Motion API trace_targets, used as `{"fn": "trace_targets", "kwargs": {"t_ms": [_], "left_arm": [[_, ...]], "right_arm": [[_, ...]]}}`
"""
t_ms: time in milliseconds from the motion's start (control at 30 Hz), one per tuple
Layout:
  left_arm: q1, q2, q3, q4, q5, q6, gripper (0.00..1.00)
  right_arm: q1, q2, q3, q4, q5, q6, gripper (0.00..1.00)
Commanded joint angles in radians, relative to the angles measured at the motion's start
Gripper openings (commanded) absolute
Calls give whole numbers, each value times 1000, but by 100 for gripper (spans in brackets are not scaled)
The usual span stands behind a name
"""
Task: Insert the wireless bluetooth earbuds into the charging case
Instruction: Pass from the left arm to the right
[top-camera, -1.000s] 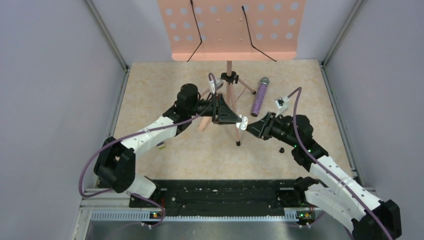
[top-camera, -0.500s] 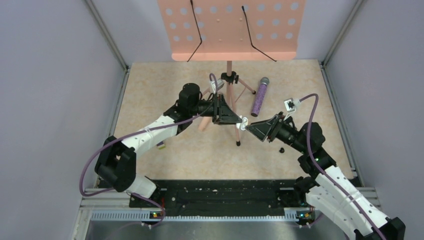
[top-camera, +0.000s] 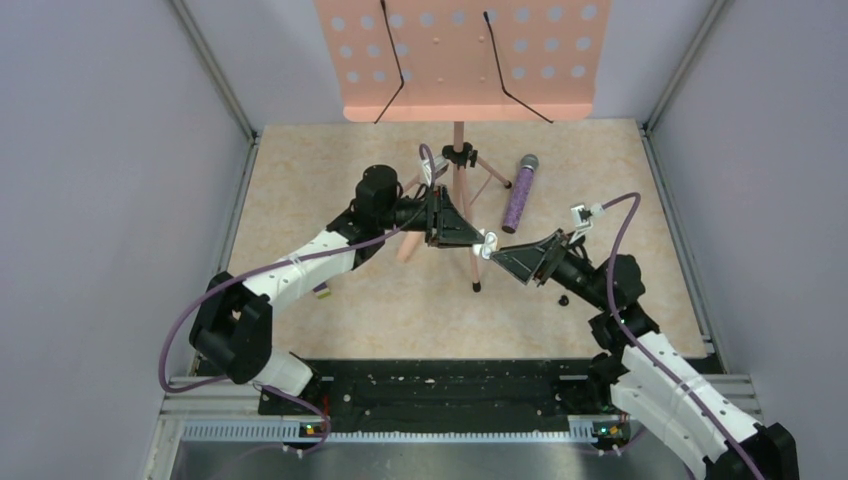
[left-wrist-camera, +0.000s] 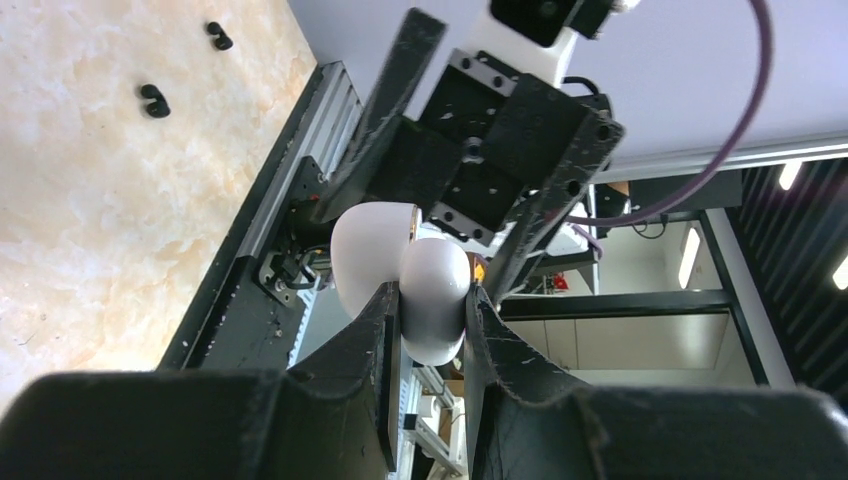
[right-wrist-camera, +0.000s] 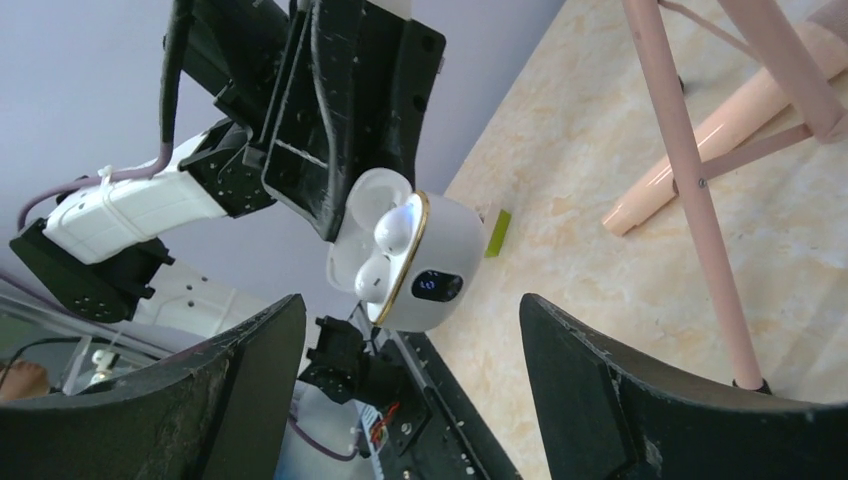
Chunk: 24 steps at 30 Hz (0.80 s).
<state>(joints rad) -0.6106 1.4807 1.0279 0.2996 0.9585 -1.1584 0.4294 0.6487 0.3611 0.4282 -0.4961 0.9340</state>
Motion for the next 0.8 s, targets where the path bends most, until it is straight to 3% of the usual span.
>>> {"fn": "trace_targets", "kwargs": {"t_ms": [0, 200, 433, 600, 767], "left_arm": [[-3, -28, 12, 136, 33, -57, 0], [-3, -15, -8, 253, 59, -143, 0], [-13, -10, -3, 262, 61, -150, 0], [-15, -7, -7, 237, 60, -129, 0], [-15, -16, 13, 146, 49, -61, 0]], "right_arm": [[-7, 20, -26, 205, -39, 91, 79], [-6, 75, -33, 335, -94, 133, 81], [-8, 154, -39, 514, -134, 202, 83], [-7, 143, -23, 546, -152, 215, 83], [-7, 84, -1, 467, -157, 181, 83]]}}
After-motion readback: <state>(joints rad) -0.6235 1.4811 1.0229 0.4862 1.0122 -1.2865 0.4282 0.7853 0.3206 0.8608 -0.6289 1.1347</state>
